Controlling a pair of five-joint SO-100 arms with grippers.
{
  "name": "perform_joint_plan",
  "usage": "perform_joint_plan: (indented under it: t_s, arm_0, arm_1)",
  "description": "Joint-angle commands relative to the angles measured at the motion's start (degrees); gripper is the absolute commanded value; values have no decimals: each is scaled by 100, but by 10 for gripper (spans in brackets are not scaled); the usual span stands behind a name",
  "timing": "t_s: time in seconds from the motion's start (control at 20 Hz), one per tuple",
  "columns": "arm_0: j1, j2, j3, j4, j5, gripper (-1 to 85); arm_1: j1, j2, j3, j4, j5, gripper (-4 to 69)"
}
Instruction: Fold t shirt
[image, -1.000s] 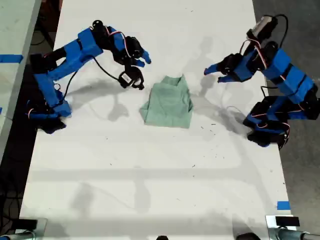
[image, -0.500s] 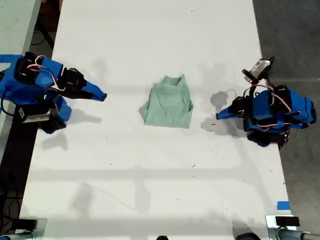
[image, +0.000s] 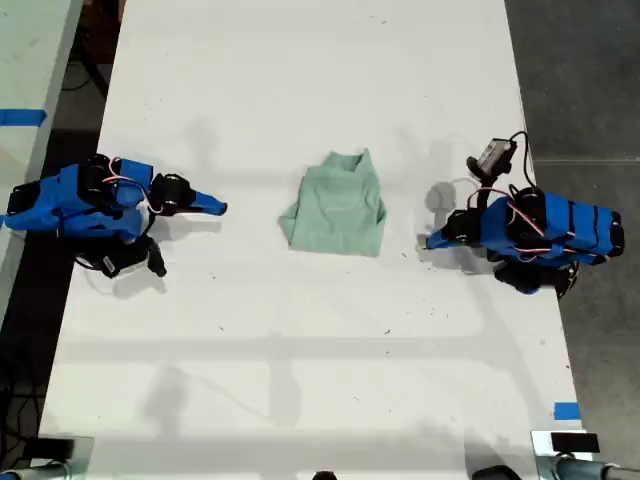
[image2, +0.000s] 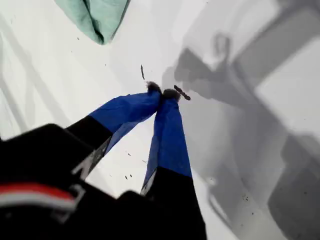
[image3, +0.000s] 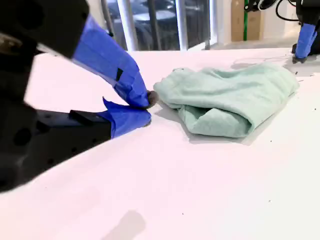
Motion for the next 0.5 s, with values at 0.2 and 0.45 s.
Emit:
perform_joint_plan:
  t_s: [0.2,0.45]
  arm_0:
    - [-70,53,-35,114,-220,-2]
    - [-62,53,-26,132,-246,-2]
  arm_1:
    - [158,18,141,-123,-413,19]
    - [202,18,202,-158,-299,19]
